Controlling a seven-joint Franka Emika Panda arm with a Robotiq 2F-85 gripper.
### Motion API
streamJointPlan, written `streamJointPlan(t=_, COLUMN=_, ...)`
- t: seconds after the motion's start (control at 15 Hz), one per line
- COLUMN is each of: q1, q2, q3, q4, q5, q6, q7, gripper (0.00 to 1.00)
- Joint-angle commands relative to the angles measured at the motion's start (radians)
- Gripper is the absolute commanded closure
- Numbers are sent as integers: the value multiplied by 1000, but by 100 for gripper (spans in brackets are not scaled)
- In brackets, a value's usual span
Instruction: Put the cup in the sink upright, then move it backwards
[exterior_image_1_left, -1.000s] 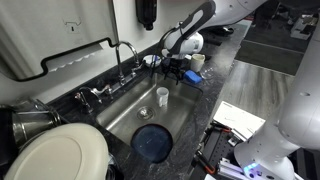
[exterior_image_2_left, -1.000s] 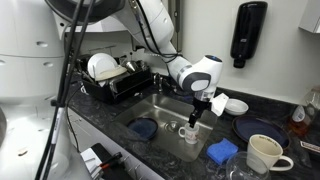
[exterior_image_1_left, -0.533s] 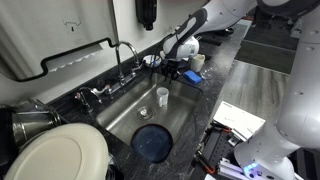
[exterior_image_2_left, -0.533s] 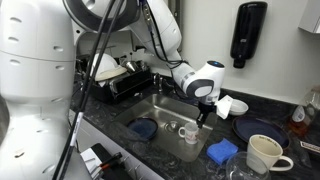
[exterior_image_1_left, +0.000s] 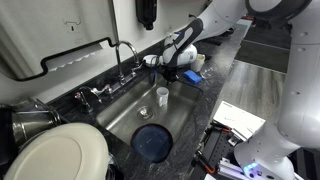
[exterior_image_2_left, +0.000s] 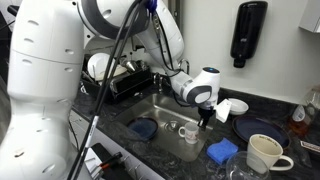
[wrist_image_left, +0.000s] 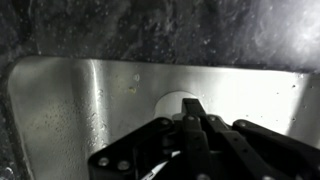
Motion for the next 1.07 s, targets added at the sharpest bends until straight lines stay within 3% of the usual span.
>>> streamJointPlan(t=0.0, q1=32, q2=5, q3=-61, q4=-31, q5=-146, q6=50, q7=144, gripper=100)
streamJointPlan(t=0.4, q1=20, q2=-5, q3=-38, q4=-69, q5=-252, q6=-11, q7=299, gripper=100)
streamJointPlan(t=1.0, q1=-36, q2=16, q3=116, q4=-63, q5=-85, q6=12, q7=269, gripper=100)
